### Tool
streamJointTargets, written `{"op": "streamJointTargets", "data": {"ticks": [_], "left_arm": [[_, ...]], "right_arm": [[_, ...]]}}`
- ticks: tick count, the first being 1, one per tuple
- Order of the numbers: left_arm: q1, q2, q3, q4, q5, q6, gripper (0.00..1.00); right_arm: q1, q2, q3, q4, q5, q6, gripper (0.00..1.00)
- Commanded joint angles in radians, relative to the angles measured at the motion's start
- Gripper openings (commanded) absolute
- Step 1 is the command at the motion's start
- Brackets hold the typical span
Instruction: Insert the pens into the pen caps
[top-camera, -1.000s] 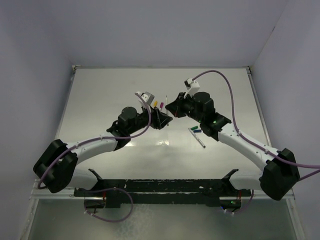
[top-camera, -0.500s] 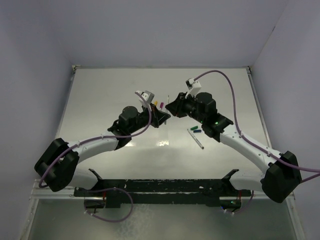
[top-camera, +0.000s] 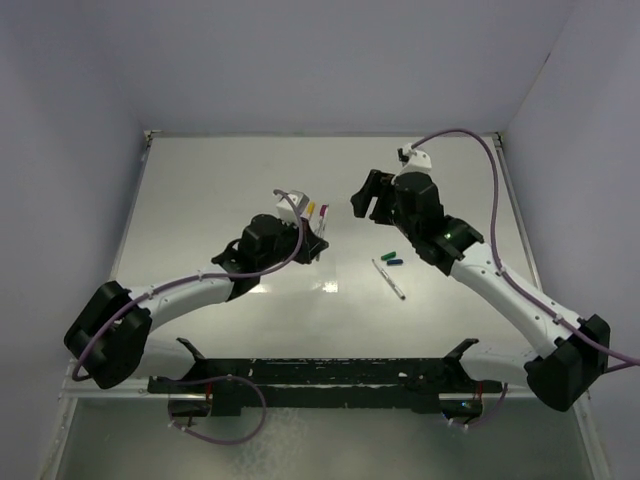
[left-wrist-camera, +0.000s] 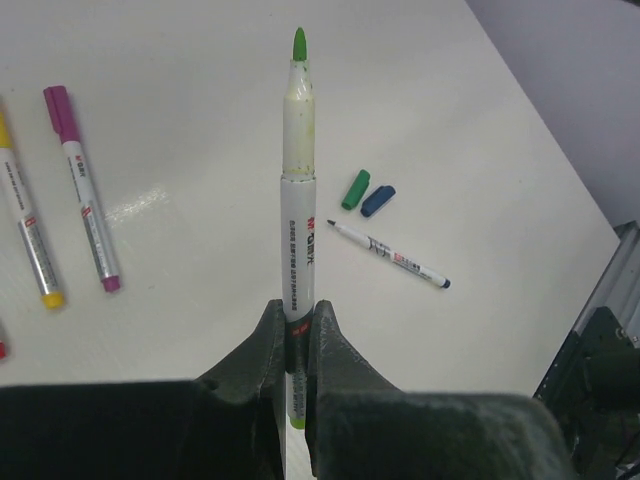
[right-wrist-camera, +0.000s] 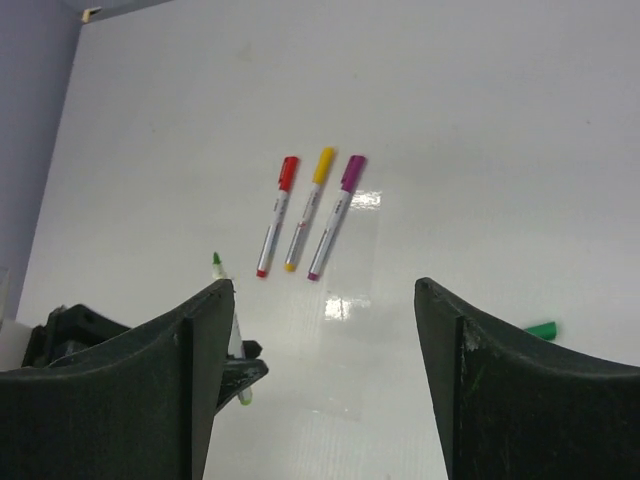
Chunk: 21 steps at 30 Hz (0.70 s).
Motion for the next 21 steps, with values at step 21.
{"op": "streamJointTargets", "data": {"ticks": [21], "left_arm": [[-0.003, -0.038, -0.013, -0.277, -0.02, 0.153, 0.0]], "right_arm": [[-0.165, 0.216, -0.083, -0.204, -0.01, 0.236, 0.55]]}}
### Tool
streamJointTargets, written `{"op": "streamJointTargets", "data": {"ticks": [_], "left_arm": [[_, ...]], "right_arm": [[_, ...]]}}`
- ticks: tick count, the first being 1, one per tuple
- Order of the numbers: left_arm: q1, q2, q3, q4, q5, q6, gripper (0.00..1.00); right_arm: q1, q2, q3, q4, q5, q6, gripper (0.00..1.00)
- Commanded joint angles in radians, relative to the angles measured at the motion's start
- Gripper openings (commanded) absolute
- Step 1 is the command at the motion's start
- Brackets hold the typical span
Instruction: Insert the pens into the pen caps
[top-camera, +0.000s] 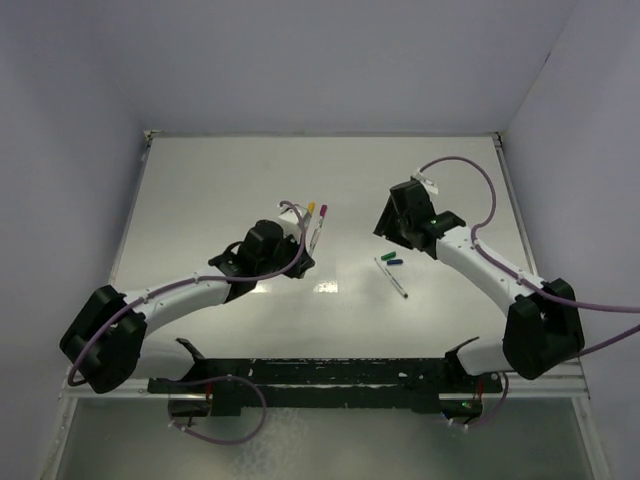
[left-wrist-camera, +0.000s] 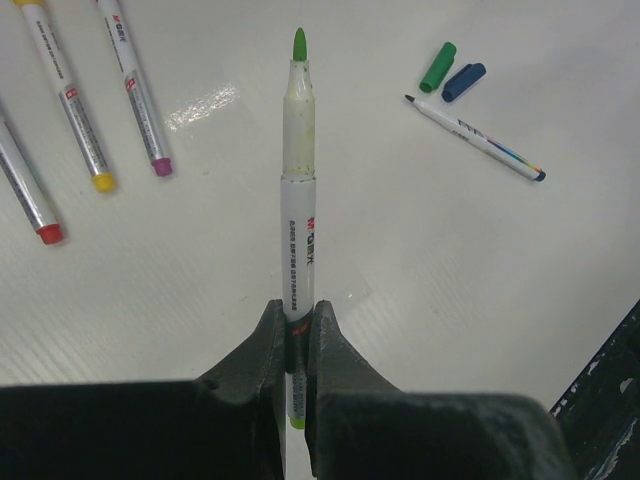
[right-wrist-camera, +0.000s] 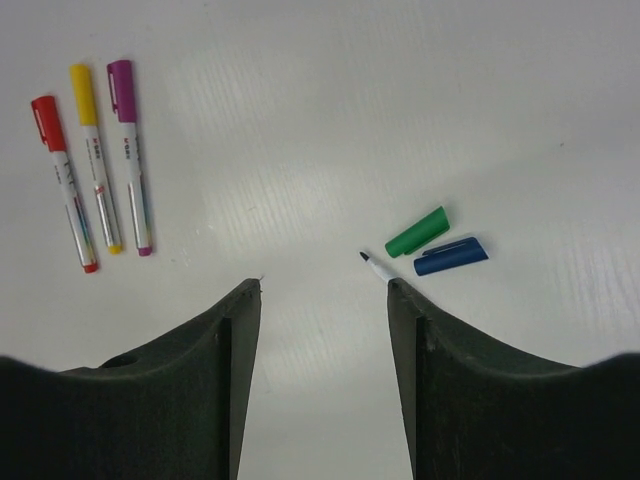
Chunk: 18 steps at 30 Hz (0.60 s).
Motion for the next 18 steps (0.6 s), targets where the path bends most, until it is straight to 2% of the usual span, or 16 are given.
{"op": "streamJointTargets", "data": {"ticks": [1, 8, 18], "left_arm": [[-0.004, 0.015, 0.006, 0.0, 0.009, 0.028, 0.0], [-0.004, 0.023, 0.005, -0.004, 0.022, 0.03, 0.0], [-0.003, 0.039, 0.008, 0.001, 0.039, 0.032, 0.0]], "right_arm": [[0.003, 0.033, -0.033, 0.017, 0.007, 0.034, 0.55], [0.002, 0.109, -0.02, -0.003, 0.044, 0.057, 0.5], [-0.015, 0.174, -0.022, 0.008, 0.068, 0.076, 0.49]]}}
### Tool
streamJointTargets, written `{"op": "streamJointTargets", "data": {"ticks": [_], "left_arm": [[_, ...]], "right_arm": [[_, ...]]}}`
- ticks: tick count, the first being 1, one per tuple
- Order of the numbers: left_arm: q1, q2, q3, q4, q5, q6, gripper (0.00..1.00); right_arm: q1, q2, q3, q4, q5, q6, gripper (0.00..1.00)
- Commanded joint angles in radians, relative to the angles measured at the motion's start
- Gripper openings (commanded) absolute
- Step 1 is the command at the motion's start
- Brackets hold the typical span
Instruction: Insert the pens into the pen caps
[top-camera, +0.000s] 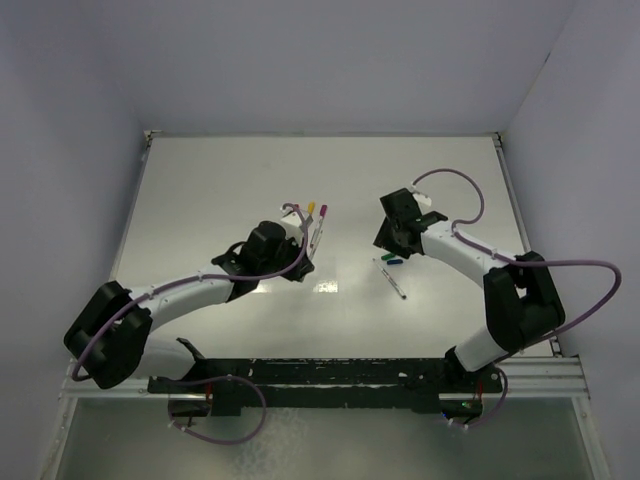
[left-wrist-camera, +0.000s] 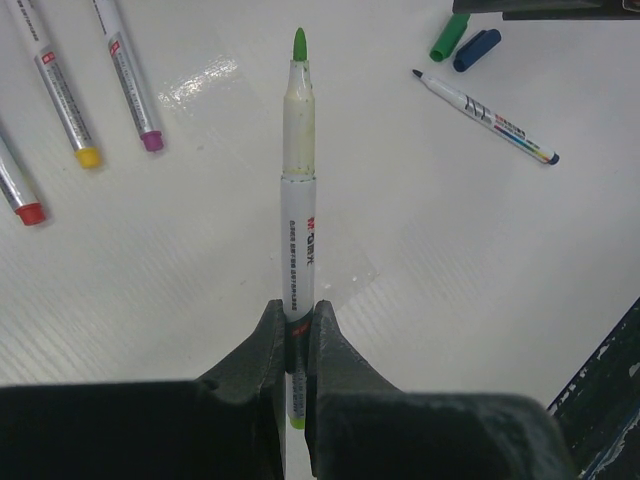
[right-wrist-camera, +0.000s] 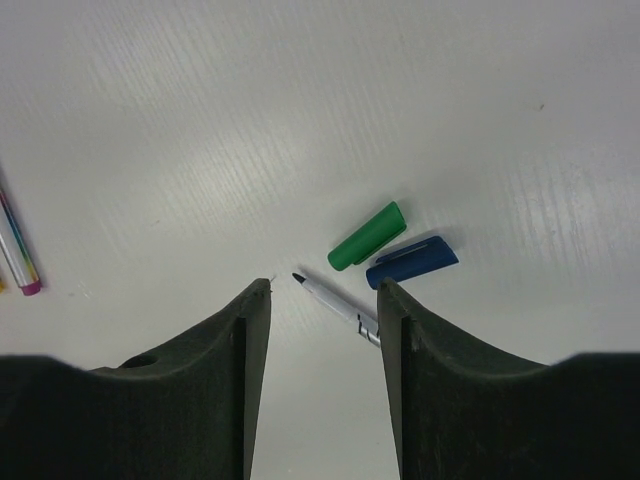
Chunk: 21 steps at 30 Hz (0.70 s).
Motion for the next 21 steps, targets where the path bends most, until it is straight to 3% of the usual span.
{"op": "streamJointTargets", "data": {"ticks": [1, 21], "left_arm": [[-0.004, 0.011, 0.008, 0.029, 0.022, 0.029, 0.0], [-0.004, 0.031, 0.015, 0.044, 0.045, 0.023, 0.0]], "right_arm": [[-0.014, 0.022, 0.013, 0.001, 0.04, 0.025, 0.49], [-0.038, 0.098, 0.016, 0.042, 0.05, 0.014, 0.46]]}}
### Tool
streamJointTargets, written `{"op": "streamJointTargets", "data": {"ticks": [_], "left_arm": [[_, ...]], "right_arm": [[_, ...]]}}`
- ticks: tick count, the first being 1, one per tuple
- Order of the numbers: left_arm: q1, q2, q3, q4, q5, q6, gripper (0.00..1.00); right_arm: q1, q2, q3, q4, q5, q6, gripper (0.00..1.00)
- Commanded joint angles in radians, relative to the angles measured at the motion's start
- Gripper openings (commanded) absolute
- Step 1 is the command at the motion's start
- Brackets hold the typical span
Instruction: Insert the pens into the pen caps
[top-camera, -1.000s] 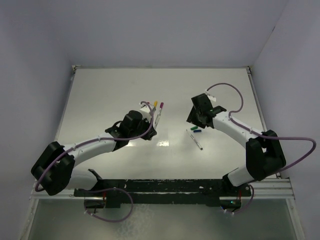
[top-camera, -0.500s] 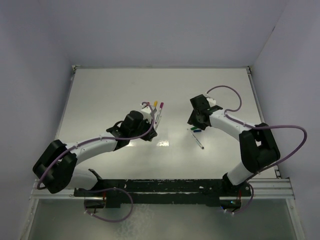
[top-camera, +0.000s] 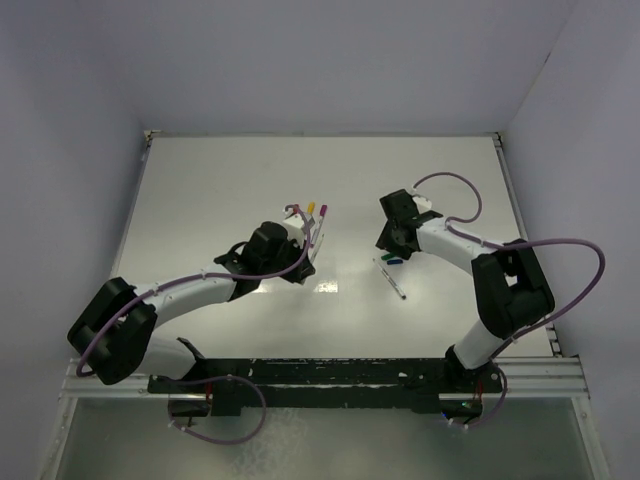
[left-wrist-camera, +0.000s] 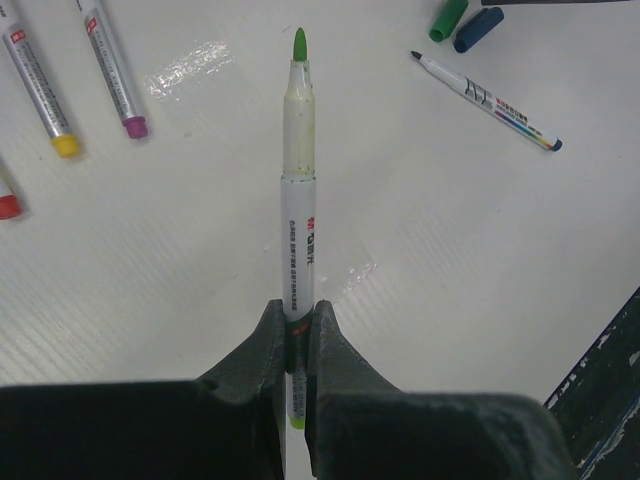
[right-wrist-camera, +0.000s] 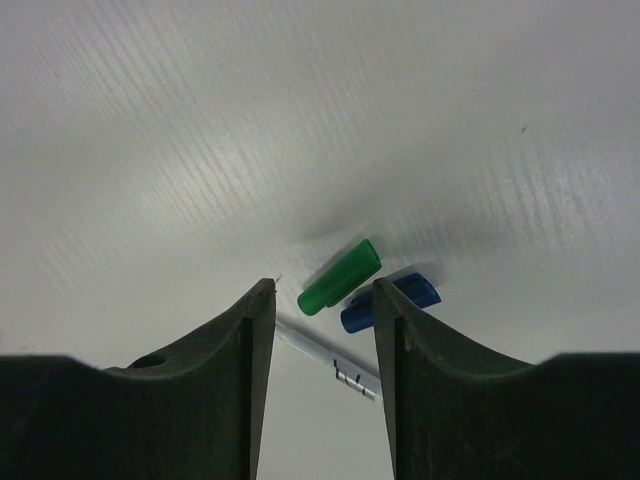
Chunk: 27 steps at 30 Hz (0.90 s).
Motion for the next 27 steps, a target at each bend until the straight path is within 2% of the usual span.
{"op": "streamJointTargets", "data": {"ticks": [1, 27], "left_arm": [[-0.004, 0.002, 0.015, 0.043, 0.018, 0.023, 0.0], [-0.004, -0.008, 0.006, 0.041, 0.008, 0.014, 0.0]], "right_arm": [[-0.006, 0.009, 0.013, 0.008, 0.033, 0.009, 0.46], [-0.006, 0.053, -0.001, 0.001, 0.006, 0.013, 0.43]]}}
